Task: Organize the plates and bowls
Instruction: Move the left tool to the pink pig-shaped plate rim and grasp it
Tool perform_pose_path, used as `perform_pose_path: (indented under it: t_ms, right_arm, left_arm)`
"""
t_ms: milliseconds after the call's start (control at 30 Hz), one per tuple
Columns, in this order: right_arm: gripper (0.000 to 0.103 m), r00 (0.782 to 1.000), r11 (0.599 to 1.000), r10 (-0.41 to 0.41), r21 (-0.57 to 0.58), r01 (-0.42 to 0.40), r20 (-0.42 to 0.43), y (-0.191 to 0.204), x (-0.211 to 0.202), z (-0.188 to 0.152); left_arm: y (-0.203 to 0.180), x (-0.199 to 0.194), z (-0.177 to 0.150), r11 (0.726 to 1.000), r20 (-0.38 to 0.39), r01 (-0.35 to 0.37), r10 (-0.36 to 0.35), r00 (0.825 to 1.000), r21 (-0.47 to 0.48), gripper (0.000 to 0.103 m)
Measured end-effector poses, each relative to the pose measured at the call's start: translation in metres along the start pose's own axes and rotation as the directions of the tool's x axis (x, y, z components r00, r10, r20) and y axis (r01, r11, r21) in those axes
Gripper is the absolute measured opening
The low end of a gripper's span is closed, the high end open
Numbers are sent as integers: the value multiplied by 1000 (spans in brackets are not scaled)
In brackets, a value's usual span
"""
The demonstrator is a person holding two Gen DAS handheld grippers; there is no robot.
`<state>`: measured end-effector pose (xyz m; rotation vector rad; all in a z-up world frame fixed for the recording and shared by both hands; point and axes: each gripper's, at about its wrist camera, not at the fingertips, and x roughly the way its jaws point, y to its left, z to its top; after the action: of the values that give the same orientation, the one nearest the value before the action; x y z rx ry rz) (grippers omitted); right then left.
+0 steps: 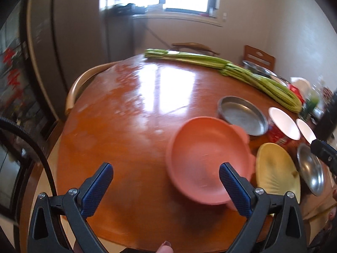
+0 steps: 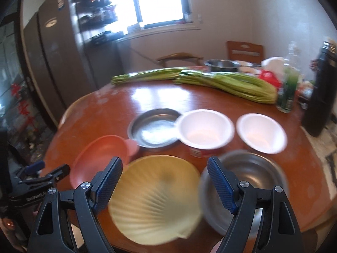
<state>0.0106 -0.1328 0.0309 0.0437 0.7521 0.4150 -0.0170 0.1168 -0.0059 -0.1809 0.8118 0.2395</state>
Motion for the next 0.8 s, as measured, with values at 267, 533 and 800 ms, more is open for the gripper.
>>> perform_pose_path:
  t_ms: [267,533,800]
  right_arm:
    - [84,973,978,152,-113,-173,-175,49,52,18]
    - [84,952,978,103,-146,-150,-287,58,98,16]
    - [63,948,982,67,-148,-117,-311,54,124,16]
  left_arm:
    - [31,20,-10,997,-88,22,-29,996,-75,101]
    - [8,40,-16,993,-161,96,-104,981,-62,101]
    - [-5,53,-14,995,-184,86,-92,979,-43,89]
